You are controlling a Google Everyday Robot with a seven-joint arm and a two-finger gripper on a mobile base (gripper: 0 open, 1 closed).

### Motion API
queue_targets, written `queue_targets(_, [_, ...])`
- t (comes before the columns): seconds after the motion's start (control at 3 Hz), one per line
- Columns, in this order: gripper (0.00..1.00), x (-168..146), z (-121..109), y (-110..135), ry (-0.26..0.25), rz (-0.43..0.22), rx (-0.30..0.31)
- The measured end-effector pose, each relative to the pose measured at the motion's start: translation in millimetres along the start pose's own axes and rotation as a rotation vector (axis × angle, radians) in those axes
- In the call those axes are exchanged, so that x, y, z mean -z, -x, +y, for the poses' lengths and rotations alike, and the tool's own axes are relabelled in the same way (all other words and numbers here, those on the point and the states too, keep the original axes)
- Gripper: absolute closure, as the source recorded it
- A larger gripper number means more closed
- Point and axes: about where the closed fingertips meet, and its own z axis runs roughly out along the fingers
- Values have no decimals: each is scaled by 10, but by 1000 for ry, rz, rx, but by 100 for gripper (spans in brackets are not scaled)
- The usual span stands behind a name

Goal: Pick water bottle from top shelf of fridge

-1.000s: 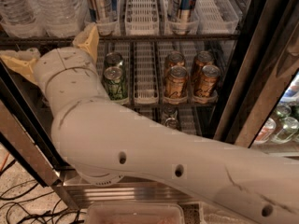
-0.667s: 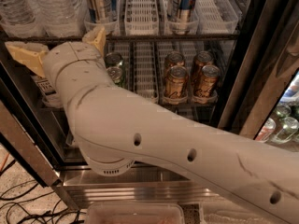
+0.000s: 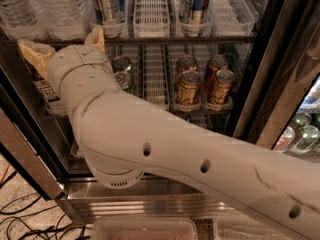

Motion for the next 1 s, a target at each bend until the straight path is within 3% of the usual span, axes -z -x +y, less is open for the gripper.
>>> queue_targets(0.33, [45,0,0,0,0,0,0])
queue_targets(1.0, [31,0,1,1,0,0,0])
